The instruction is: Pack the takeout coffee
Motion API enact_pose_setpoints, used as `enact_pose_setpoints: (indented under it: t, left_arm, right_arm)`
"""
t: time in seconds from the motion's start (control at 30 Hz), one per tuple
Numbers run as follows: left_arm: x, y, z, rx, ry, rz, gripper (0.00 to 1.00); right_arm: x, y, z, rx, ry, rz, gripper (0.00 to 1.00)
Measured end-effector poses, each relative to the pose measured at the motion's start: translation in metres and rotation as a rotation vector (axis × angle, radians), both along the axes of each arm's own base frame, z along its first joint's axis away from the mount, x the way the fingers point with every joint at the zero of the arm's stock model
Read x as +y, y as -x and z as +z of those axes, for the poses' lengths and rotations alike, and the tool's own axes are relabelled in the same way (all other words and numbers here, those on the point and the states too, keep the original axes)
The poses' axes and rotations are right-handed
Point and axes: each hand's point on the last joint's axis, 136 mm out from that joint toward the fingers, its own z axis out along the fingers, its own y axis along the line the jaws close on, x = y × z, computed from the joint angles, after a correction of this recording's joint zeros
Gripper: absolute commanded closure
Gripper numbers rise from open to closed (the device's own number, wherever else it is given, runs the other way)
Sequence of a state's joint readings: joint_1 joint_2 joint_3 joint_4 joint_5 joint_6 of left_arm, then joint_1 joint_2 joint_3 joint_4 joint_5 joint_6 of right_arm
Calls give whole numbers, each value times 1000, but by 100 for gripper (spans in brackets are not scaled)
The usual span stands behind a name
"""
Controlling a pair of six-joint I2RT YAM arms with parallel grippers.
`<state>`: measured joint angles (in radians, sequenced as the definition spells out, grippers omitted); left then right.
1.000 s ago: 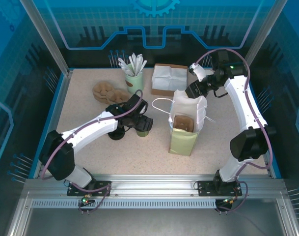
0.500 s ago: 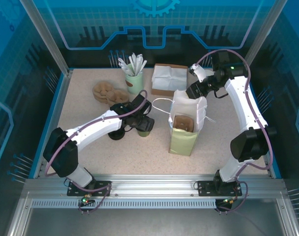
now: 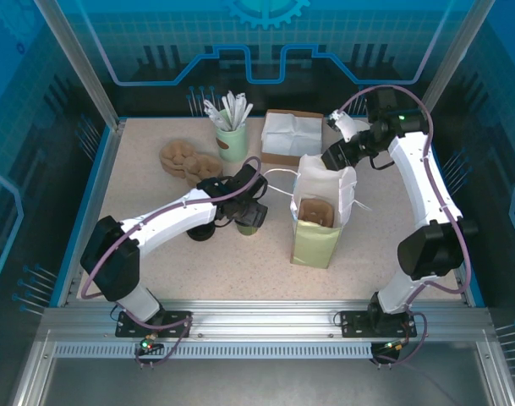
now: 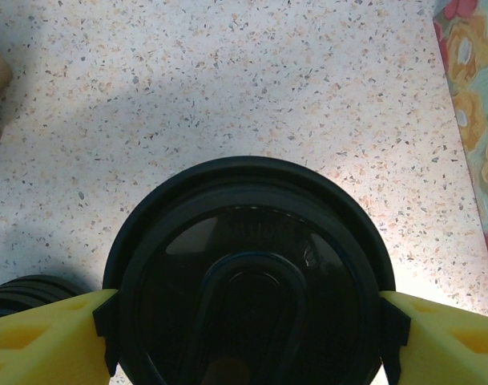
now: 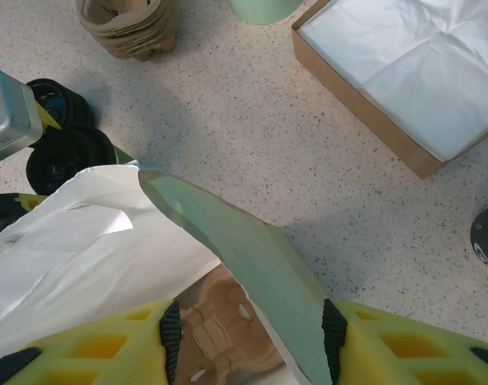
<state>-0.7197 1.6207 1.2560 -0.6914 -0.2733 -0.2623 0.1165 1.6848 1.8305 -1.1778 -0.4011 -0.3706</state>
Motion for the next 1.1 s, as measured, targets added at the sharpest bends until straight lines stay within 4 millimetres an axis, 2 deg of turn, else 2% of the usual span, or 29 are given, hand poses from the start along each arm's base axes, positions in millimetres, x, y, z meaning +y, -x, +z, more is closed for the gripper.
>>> enact_pose_setpoints:
  t: [0.5, 0.73, 1.1]
  left_arm:
    - [-5, -5, -2, -24, 13, 7, 25]
    - [-7, -7, -2, -35, 28, 13, 26]
    - [-3, -5, 2, -13, 59, 16, 27]
  right_arm:
    - [-1, 5, 6, -13, -3, -5, 49]
    - [-5, 7, 10, -31, -6, -26, 45]
    - [-29, 5, 16, -89, 89, -81, 39]
